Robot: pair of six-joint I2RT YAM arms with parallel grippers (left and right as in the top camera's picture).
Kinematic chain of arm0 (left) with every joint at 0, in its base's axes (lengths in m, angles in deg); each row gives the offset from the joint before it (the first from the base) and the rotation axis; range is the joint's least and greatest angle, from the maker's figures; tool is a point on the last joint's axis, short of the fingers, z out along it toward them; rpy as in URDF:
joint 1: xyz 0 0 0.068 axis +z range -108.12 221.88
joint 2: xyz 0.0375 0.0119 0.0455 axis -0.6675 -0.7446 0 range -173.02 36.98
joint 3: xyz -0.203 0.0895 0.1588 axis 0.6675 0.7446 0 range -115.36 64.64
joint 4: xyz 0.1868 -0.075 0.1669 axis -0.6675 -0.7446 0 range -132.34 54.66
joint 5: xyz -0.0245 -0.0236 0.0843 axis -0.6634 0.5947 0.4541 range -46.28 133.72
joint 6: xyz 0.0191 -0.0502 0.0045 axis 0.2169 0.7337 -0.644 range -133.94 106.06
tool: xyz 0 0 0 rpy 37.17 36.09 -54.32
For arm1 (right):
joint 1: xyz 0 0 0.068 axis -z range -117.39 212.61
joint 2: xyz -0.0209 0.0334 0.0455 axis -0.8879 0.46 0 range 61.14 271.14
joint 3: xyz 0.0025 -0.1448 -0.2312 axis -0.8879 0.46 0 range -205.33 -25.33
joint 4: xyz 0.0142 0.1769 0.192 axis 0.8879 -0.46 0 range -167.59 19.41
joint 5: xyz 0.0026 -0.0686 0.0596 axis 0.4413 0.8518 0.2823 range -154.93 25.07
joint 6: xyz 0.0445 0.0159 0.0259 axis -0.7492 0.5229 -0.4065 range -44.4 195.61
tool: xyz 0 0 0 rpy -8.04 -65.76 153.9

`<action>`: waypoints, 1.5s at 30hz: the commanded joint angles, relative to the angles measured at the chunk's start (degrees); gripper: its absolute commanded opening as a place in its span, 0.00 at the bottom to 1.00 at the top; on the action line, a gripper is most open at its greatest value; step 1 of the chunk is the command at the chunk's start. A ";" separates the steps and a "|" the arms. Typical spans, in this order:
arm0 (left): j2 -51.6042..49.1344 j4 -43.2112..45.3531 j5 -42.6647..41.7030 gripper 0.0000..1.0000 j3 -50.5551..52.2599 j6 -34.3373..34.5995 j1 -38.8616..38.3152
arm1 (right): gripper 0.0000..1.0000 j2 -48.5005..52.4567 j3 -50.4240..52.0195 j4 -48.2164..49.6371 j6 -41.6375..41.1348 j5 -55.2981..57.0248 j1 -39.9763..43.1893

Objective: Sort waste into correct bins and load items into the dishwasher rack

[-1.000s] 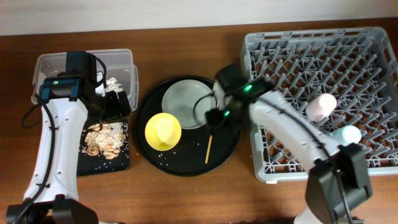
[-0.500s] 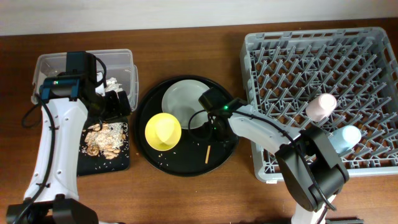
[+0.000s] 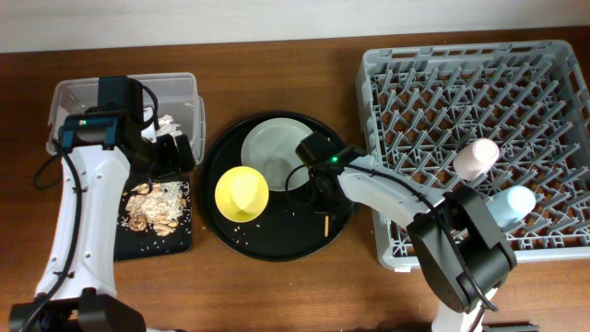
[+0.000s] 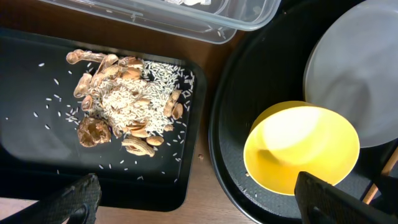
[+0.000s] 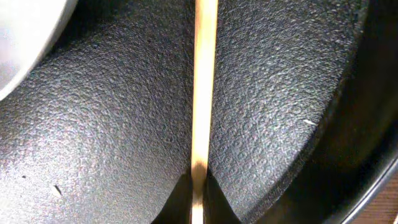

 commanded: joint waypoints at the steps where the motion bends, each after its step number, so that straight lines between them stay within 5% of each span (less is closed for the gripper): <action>1: 0.79 -0.02 -0.63 0.99 -0.11 0.76 0.13 | 0.04 -2.21 -5.25 -6.27 6.27 -0.52 0.52; 3: 0.79 -0.02 -0.63 0.99 -0.11 0.76 0.13 | 0.04 -4.50 -10.99 -12.57 7.41 -0.46 3.37; 7: 0.79 0.00 -0.63 0.99 -0.11 0.74 0.13 | 0.04 -10.88 -24.72 -28.09 22.32 -0.50 14.97; 10: 0.79 0.04 -0.61 0.99 -0.11 0.76 0.13 | 0.04 -10.67 -23.76 -32.72 32.81 -0.48 21.22; 17: 0.79 0.20 -0.63 0.99 -0.11 0.76 0.13 | 0.06 -10.45 -6.67 -22.88 33.20 1.01 23.43; 20: 0.79 0.20 -0.63 0.99 -0.11 0.76 0.13 | 0.31 -10.56 -7.34 -22.53 33.20 1.01 23.45; 24: 0.79 0.20 -0.63 0.99 -0.11 0.76 0.13 | 0.41 -13.49 -20.90 -27.50 32.61 -0.57 23.39; 26: 0.79 0.17 -0.63 0.99 -0.11 0.76 0.13 | 0.76 -13.70 -27.96 -25.29 32.81 -11.80 23.39; 27: 0.79 0.20 -0.63 0.99 -0.11 0.76 0.13 | 0.77 -13.57 -27.93 -22.64 32.79 -15.41 22.99; 32: 0.79 0.20 -0.44 0.99 -0.11 0.74 0.13 | 0.77 -5.99 -27.32 -21.20 32.54 -15.56 12.02; 37: 0.79 -0.98 8.85 0.99 -0.11 7.26 0.79 | 0.73 1.07 -27.32 -17.66 24.94 -15.50 -0.94; 45: 0.79 -1.16 8.81 0.99 -0.11 7.23 2.93 | 0.34 12.79 -27.32 -10.01 15.50 -15.32 -5.22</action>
